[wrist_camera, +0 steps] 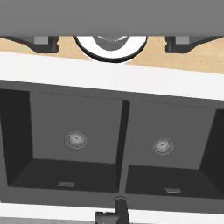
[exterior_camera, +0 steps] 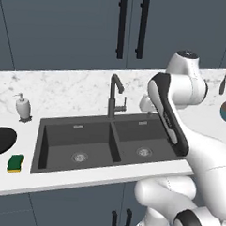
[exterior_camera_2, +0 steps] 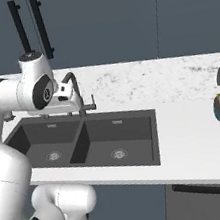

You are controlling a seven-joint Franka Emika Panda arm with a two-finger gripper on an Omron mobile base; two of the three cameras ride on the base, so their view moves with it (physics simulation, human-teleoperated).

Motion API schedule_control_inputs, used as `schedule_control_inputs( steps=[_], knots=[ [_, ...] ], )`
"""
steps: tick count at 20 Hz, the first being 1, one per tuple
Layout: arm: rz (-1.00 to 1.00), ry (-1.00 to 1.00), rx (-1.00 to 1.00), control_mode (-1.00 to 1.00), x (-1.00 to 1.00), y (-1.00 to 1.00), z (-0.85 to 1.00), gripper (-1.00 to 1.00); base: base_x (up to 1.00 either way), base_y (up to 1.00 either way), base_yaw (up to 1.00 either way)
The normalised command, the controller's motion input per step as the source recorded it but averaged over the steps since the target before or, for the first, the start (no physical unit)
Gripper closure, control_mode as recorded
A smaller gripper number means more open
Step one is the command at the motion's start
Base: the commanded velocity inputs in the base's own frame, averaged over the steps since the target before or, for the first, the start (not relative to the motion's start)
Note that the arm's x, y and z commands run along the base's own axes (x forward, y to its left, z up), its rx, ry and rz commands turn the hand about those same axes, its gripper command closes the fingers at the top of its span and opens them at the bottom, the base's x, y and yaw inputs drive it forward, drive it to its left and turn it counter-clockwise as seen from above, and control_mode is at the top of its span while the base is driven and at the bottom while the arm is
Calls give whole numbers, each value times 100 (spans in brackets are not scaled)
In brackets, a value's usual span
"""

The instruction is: Pick the pan and sponge and place them into the sink. Then turn on the water.

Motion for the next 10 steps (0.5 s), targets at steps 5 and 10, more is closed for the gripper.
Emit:
schedule_control_inputs(
  steps=[5,10],
  knots=[
    [4,11,7,-100,-63,39,-43,-100,0,0,0],
    [1,0,0,-100,-68,23,-24,-100,0,0,0]
  ],
)
